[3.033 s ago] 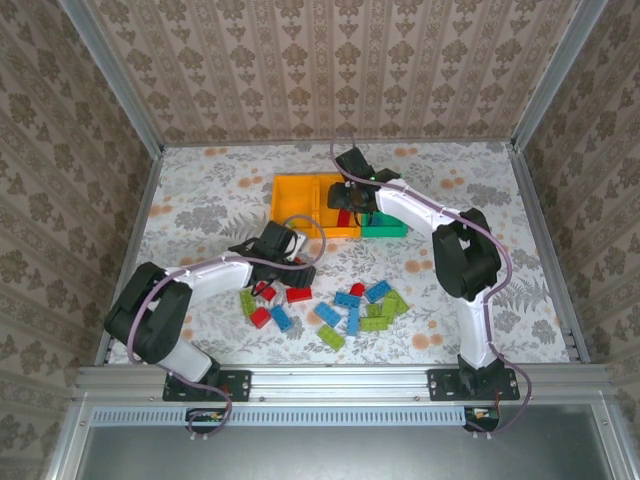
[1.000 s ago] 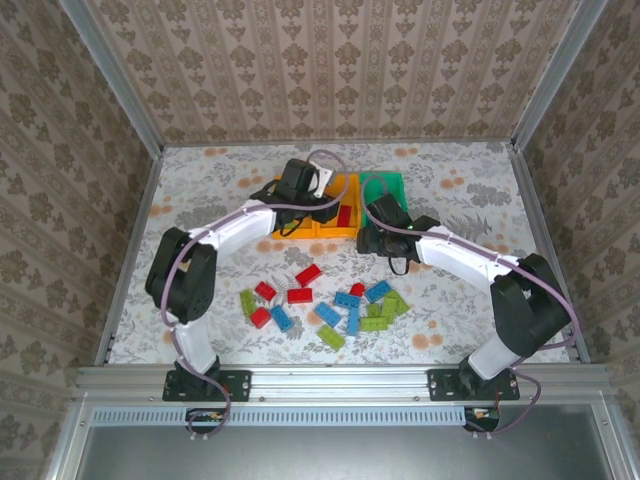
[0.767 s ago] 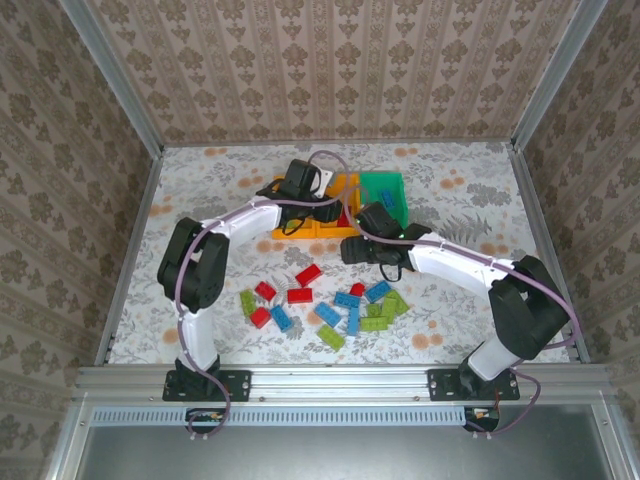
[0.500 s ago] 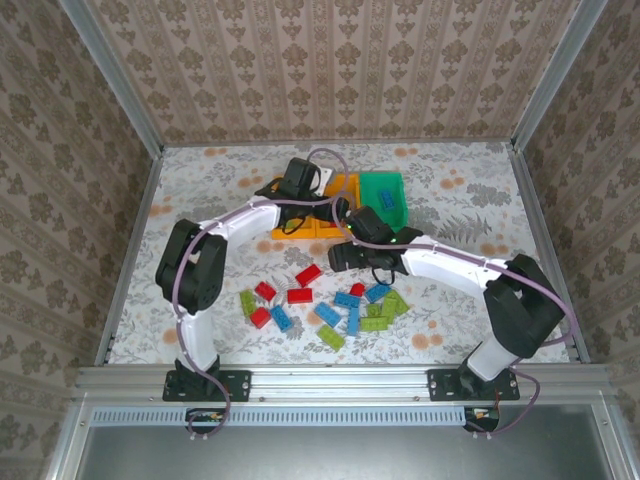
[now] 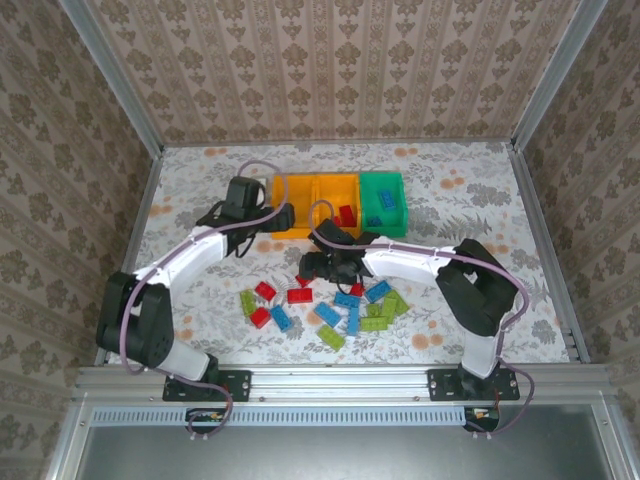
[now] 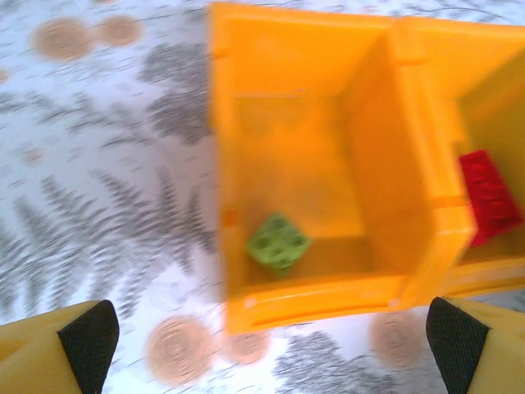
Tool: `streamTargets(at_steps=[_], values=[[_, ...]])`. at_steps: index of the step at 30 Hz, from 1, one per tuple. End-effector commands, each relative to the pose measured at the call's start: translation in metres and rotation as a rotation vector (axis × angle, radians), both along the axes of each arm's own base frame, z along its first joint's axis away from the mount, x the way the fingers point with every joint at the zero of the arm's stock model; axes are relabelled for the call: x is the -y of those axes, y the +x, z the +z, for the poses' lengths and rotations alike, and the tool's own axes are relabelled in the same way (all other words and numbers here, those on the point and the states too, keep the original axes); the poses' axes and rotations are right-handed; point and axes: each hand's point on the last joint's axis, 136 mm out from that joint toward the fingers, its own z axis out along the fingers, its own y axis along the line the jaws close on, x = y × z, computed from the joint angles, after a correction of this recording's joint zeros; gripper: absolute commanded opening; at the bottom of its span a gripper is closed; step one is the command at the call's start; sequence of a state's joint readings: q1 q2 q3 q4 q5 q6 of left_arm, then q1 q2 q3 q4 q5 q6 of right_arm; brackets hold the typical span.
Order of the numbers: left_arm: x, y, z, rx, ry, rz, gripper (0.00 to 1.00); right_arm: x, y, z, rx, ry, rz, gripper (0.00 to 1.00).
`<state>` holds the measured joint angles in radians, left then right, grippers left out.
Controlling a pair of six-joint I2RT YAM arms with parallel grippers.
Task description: Sort the legos into containers by color
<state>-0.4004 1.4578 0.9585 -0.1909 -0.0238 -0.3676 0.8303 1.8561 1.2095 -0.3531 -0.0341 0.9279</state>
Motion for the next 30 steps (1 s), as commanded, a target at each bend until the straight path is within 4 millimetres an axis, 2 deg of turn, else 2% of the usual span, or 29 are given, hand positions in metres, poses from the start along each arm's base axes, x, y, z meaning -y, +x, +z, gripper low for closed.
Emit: streamTargets(at_steps=[1,9,16,22,30], values=[[-0.026,-0.009,-0.007,-0.007,0.039,0.097,1.0,-0.013,0.001,-0.005,-0.075,0.082,-0.135,0.88],[-0.054,-0.042,-0.028,-0.048,0.102,0.178,1.0,-0.027,0.006,-0.006,-0.139,0.144,-0.231,0.9],[-0.076,-0.078,-0.033,-0.034,0.101,0.23,1.0,-0.035,0.007,-0.016,-0.219,0.161,-0.31,0.89],[-0.086,-0.099,-0.043,-0.048,0.103,0.245,1.0,-0.032,0.003,-0.032,-0.306,0.124,-0.38,0.85],[-0.088,-0.117,-0.054,-0.08,0.093,0.226,1.0,-0.031,0.002,-0.044,-0.379,0.076,-0.445,0.82]])
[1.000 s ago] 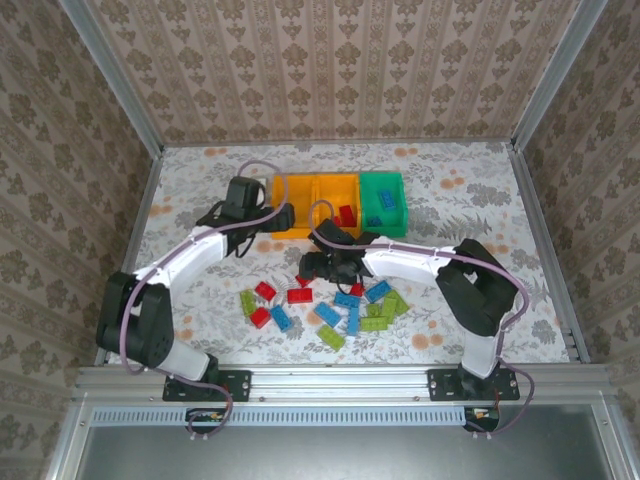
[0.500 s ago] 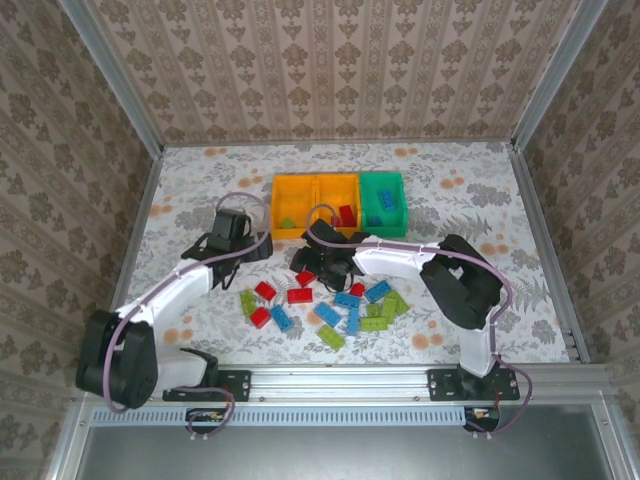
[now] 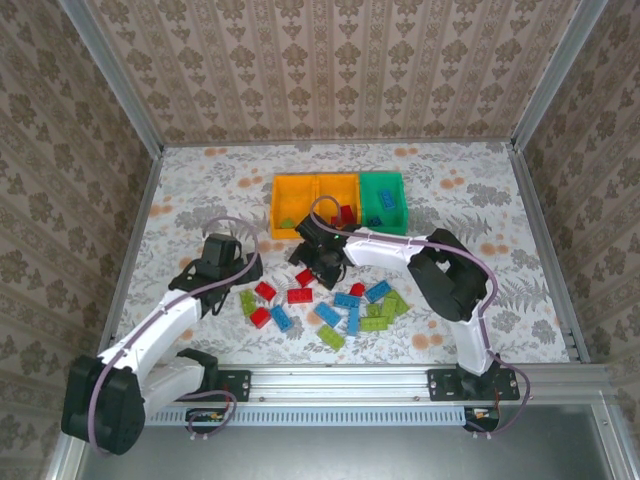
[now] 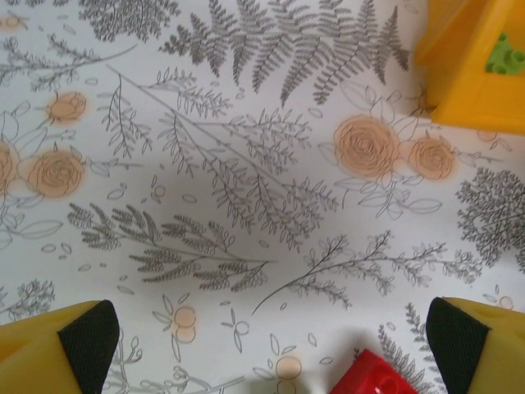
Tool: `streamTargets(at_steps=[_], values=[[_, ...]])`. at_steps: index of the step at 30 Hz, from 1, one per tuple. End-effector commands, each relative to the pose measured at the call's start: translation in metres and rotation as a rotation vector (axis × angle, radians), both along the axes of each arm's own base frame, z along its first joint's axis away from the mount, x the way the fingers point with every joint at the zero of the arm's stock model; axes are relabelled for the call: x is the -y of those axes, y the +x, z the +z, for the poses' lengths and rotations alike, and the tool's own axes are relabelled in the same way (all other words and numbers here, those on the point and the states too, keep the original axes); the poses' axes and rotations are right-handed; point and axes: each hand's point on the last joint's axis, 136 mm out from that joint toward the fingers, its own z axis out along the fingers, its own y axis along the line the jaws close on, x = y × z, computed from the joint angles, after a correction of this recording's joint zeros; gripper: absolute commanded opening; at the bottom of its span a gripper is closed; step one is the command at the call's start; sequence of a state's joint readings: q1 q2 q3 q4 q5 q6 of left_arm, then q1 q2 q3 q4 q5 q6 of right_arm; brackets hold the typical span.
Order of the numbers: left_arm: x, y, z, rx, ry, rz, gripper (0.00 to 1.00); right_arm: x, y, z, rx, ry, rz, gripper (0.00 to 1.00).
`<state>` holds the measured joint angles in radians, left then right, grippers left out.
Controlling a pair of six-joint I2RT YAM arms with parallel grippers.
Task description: Sort the legos into containers by color
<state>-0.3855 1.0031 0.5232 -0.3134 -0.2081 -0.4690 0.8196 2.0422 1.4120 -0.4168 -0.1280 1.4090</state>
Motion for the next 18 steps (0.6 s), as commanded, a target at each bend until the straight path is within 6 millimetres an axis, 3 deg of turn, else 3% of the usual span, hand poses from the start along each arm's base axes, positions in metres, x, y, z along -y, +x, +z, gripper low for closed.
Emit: streamTargets(at_steps=[1,11,18], values=[[-0.005,-0.01,-0.005,-0.026,-0.003,0.016,1.0,0.003,-0.014,-0.027,-0.127,-0.054,-0.034,0.81],[-0.007,-0.017,-0.001,-0.016,-0.014,0.008,1.0,0.012,-0.022,-0.039,-0.234,-0.137,-0.071,0.71],[-0.01,-0.025,-0.006,-0.037,-0.017,0.022,1.0,0.028,-0.014,-0.043,-0.241,-0.164,-0.093,0.51]])
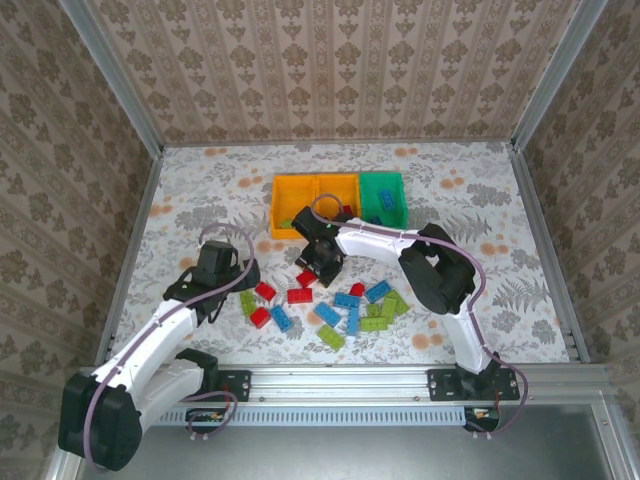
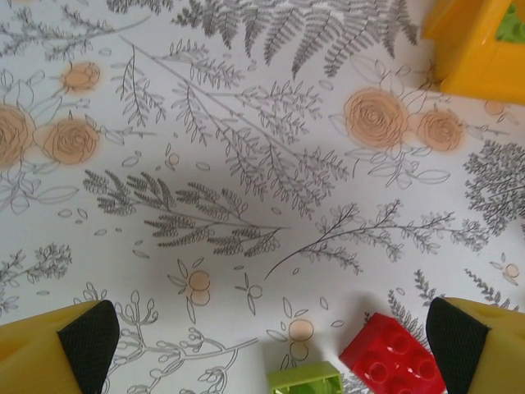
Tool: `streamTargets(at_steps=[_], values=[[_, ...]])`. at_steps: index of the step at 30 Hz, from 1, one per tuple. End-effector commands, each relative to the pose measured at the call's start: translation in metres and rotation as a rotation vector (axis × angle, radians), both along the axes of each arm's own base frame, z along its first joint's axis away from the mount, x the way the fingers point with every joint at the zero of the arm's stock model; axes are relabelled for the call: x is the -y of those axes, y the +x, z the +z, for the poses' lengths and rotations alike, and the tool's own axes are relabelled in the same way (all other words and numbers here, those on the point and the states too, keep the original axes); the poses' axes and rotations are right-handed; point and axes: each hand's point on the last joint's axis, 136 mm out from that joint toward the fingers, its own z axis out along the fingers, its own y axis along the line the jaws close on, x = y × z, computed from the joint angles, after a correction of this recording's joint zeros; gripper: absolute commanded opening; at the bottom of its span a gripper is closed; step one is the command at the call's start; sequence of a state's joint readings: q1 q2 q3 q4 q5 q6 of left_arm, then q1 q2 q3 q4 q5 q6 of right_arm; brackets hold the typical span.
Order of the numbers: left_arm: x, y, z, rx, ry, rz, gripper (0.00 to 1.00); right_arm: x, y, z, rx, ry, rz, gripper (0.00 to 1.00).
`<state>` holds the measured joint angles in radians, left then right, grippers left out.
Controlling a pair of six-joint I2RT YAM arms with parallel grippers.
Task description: Sort the legos into containers by color
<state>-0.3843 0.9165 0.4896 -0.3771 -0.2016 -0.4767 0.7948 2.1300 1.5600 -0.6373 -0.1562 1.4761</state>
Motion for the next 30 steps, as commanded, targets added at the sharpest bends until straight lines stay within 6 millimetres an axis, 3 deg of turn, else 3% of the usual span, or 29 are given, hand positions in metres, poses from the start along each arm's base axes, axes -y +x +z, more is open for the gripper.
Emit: streamTargets(at_steps=[1,5,11,15,18,23,26,30], values=[[-0.005,-0.008,-0.003,-0.021,-0.009,0.021,1.0,0.017,-0.01,-0.033,-0.085,-0.078,-0.014,0.47],[-0.009,-0.007,0.005,0.002,0.007,0.034,1.0,0.021,0.0,-0.029,-0.064,-0.065,-0.011,0.36],[-0.01,-0.007,0.008,-0.018,-0.002,0.06,1.0,0.025,0.012,-0.013,-0.002,-0.039,0.048,0.33],[-0.015,-0.013,0.007,-0.051,-0.003,0.103,1.0,0.028,0.03,0.022,0.123,-0.03,0.118,0.32],[-0.016,-0.018,0.005,-0.096,-0.003,0.121,1.0,0.04,0.051,0.063,0.293,-0.083,0.189,0.32],[-0.013,-0.028,-0.001,-0.194,-0.036,0.165,1.0,0.075,0.092,0.133,0.552,-0.249,0.296,0.33],[-0.008,-0.032,-0.006,-0.216,-0.094,0.193,1.0,0.095,0.115,0.155,0.663,-0.337,0.335,0.33],[-0.002,-0.039,-0.014,-0.263,-0.155,0.23,1.0,0.106,0.144,0.162,0.757,-0.406,0.373,0.32]])
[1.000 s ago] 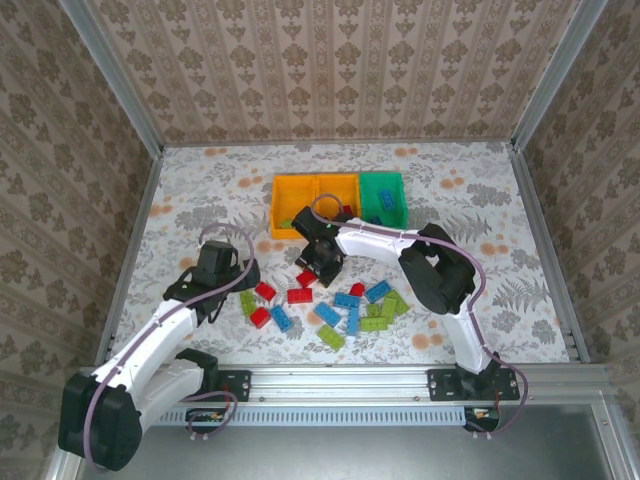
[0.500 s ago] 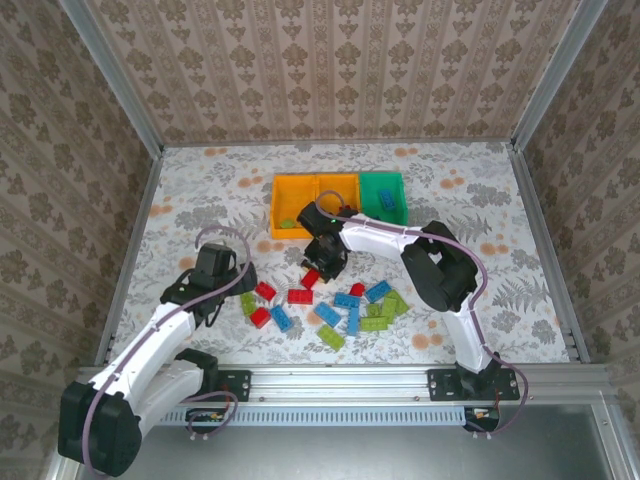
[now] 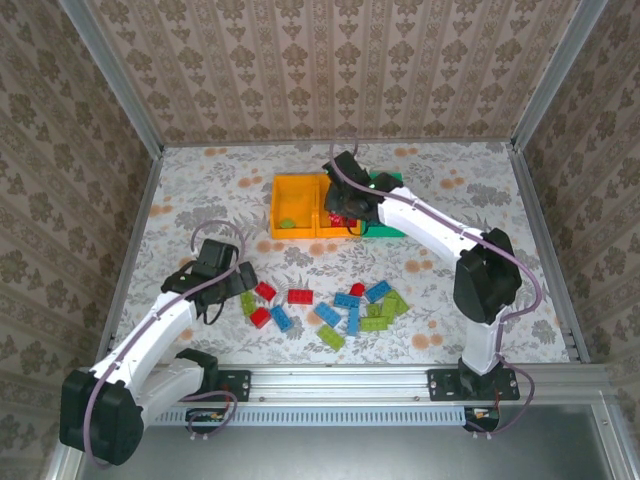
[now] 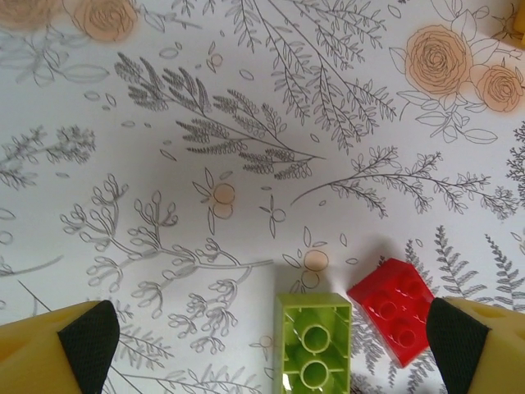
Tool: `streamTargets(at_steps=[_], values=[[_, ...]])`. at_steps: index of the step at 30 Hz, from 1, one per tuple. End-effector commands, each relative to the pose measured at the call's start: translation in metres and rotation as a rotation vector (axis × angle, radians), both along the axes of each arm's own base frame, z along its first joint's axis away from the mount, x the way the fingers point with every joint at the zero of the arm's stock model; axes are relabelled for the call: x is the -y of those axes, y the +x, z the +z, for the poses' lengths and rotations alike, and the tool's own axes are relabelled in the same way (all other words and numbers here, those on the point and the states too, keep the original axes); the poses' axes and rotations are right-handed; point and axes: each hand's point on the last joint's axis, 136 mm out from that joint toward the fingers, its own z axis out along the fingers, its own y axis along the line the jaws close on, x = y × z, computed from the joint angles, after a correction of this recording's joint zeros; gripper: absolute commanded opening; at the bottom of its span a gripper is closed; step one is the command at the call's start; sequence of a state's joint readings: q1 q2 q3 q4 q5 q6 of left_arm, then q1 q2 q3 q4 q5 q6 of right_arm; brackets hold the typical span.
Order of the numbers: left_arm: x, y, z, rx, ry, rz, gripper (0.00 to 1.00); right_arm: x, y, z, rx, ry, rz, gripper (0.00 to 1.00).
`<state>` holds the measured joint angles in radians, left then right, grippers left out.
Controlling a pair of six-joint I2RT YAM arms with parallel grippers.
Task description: Sort the legos into containers by color
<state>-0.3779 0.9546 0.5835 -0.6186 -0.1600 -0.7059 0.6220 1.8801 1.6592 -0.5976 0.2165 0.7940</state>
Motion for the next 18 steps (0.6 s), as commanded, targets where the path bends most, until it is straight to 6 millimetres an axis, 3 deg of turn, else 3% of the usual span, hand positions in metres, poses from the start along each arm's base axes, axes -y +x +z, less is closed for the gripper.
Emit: streamTargets(at_steps=[1,10,15,18], values=[[0.004,-0.014,-0.01,-0.089,-0.068,0.072,1.0,0.018,0.03,0.004,0.127,-0.169,0.05,0.32],[0.017,-0.028,-0.018,-0.157,-0.142,0.113,1.0,0.007,0.077,-0.021,0.173,-0.207,0.09,0.35],[0.022,-0.024,-0.011,-0.136,-0.124,0.092,1.0,0.0,0.084,-0.037,0.121,-0.22,0.114,0.36],[0.032,-0.022,-0.009,-0.153,-0.122,0.055,1.0,0.002,0.083,-0.047,0.084,-0.234,0.113,0.43]])
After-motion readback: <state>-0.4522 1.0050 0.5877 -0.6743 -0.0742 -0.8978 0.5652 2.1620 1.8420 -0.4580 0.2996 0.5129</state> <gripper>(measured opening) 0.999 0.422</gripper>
